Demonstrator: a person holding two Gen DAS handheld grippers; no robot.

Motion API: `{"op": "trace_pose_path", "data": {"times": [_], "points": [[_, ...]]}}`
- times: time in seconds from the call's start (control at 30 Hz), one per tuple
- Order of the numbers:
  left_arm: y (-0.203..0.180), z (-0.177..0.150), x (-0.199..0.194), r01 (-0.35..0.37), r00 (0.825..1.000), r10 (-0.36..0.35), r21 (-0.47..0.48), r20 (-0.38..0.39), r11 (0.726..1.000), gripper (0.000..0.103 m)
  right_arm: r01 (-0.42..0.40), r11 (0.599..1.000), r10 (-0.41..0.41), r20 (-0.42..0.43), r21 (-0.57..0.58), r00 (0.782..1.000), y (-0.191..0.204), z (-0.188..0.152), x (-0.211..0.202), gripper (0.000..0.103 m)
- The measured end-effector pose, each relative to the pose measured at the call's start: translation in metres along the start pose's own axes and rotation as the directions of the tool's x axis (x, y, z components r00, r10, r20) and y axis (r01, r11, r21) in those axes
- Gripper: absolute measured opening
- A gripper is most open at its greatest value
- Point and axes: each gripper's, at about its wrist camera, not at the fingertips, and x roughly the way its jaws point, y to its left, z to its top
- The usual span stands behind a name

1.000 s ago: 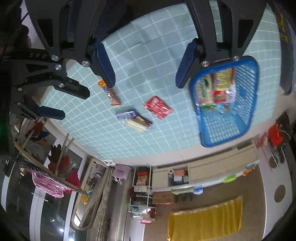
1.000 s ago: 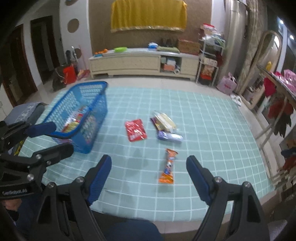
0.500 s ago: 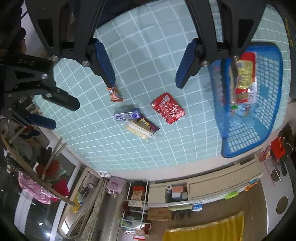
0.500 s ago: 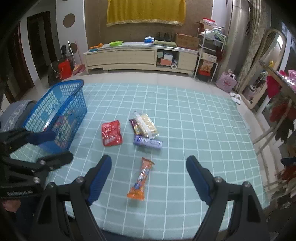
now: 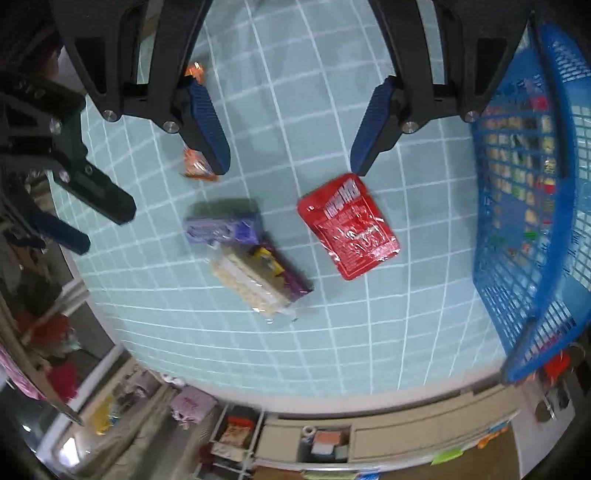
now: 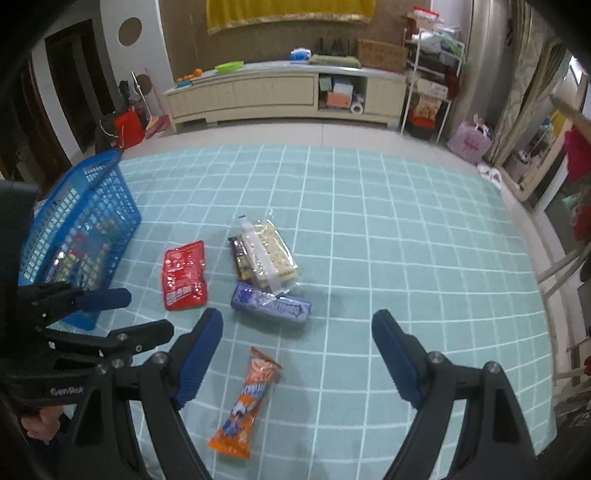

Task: Organize snacks
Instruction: 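Grasp the red packet with the left tool while the right tool grasps the clear cracker bag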

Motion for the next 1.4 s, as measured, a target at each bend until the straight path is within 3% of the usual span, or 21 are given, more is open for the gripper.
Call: {"op": "trace_pose_path", "data": {"times": [0.07, 0.1, 0.27, 0.47, 0.63, 0.97, 1.23, 1.33, 1.4], "points": [[0.005, 0.006, 0.009, -0.004, 1.000, 0.004, -0.026, -0.013, 1.000, 0.080, -0.004, 1.000, 0.004, -0.006, -0.005, 1.000, -0.001, 0.003, 0.008, 0.086], [0.008, 0.010, 0.013, -0.003, 1.000, 0.002, -0.042, -0.018, 0.999, 0.081, -0.010, 1.000, 0.010, -0.008, -0.008, 1.000, -0.001, 0.005, 0.011, 0.086], [0.026, 0.025, 0.033, 0.011, 0.998, -0.018, -0.127, -0.053, 0.992, 0.083, -0.023, 1.000, 0.023, -0.022, 0.002, 0.999, -0.007, 0.016, 0.032, 0.086], [0.042, 0.037, 0.050, -0.051, 0.997, 0.041, -0.167, -0.065, 0.985, 0.083, -0.026, 1.000, 0.026, -0.041, -0.009, 0.999, -0.014, 0.027, 0.052, 0.086], [0.059, 0.046, 0.064, -0.052, 0.995, 0.033, -0.200, -0.096, 0.978, 0.083, -0.028, 0.999, 0.027, -0.060, -0.022, 0.998, -0.014, 0.031, 0.070, 0.086], [0.063, 0.059, 0.068, -0.106, 0.992, 0.094, -0.161, -0.084, 0.981, 0.085, -0.077, 0.993, 0.070, -0.082, -0.084, 0.994, -0.014, 0.040, 0.089, 0.086], [0.040, 0.069, 0.081, -0.151, 0.985, 0.136, -0.144, -0.109, 0.978, 0.085, -0.131, 0.987, 0.120, -0.111, -0.096, 0.987, -0.021, 0.043, 0.098, 0.086], [0.023, 0.072, 0.086, -0.214, 0.972, 0.203, -0.089, -0.119, 0.973, 0.079, -0.142, 0.982, 0.129, -0.106, -0.122, 0.986, -0.017, 0.043, 0.098, 0.086], [0.019, 0.072, 0.085, -0.213, 0.973, 0.205, -0.075, -0.109, 0.974, 0.074, -0.141, 0.978, 0.126, -0.105, -0.153, 0.986, -0.014, 0.044, 0.097, 0.086]]}}
